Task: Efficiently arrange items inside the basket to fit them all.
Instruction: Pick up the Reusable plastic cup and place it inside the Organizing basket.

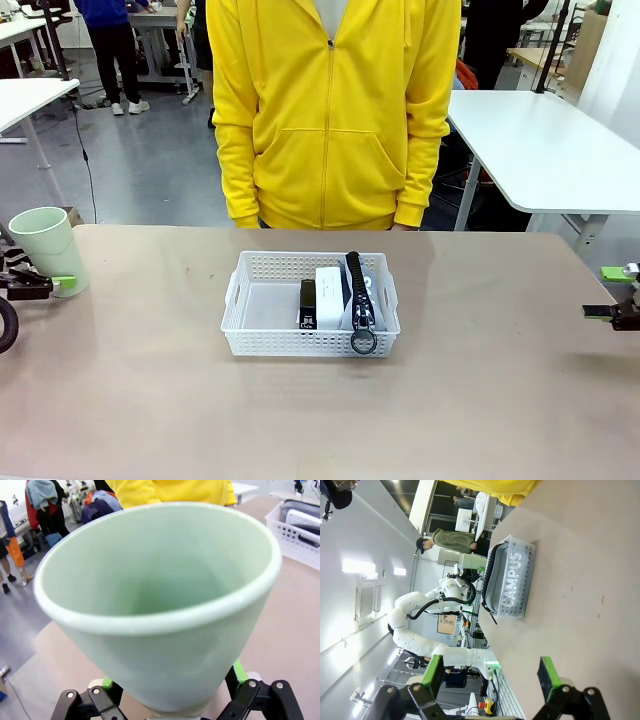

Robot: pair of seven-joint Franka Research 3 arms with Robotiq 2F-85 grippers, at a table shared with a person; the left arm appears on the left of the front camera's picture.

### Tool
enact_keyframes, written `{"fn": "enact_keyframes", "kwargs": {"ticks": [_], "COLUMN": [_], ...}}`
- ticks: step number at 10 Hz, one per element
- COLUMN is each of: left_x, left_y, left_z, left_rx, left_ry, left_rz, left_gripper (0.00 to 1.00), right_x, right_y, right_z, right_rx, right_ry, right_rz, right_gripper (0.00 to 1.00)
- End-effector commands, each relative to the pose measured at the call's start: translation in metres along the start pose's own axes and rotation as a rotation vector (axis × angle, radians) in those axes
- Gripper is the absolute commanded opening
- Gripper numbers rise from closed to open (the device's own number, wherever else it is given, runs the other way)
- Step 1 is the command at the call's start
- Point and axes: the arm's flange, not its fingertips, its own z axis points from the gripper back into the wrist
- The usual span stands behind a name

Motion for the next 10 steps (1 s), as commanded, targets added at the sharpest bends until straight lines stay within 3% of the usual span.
{"fn": "enact_keyframes", "kwargs": {"ticks": [1,6,7,8,9,10], "left_x": [0.001,0.018,0.021,0.024,0.027,0.031], "left_y": [0.002,-0.002,-0.004,-0.007,-0.009,-0.012], "left_z": [0.006,0.018,0.016,0.016,0.016,0.019], "left_rx": [0.017,-0.012,-0.035,-0.047,-0.05,-0.056], "left_ry": [-0.105,-0.211,-0.223,-0.24,-0.241,-0.253], "left_rz": [-0.038,-0.059,-0.046,-0.047,-0.055,-0.06], "left_gripper": [1.0,1.0,0.42,0.43,0.0,0.0], "right_x": [-0.003,-0.003,-0.003,-0.003,-0.003,-0.003], "right_y": [0.002,0.002,0.002,0.002,0.002,0.002], "right_z": [0.002,0.002,0.002,0.002,0.002,0.002], "right_rx": [0.005,0.005,0.005,0.005,0.005,0.005], "right_ry": [0.01,0.01,0.01,0.01,0.01,0.01], "right_rz": [0.017,0.017,0.017,0.017,0.017,0.017], "right_gripper": [1.0,1.0,1.0,1.0,1.0,1.0]}}
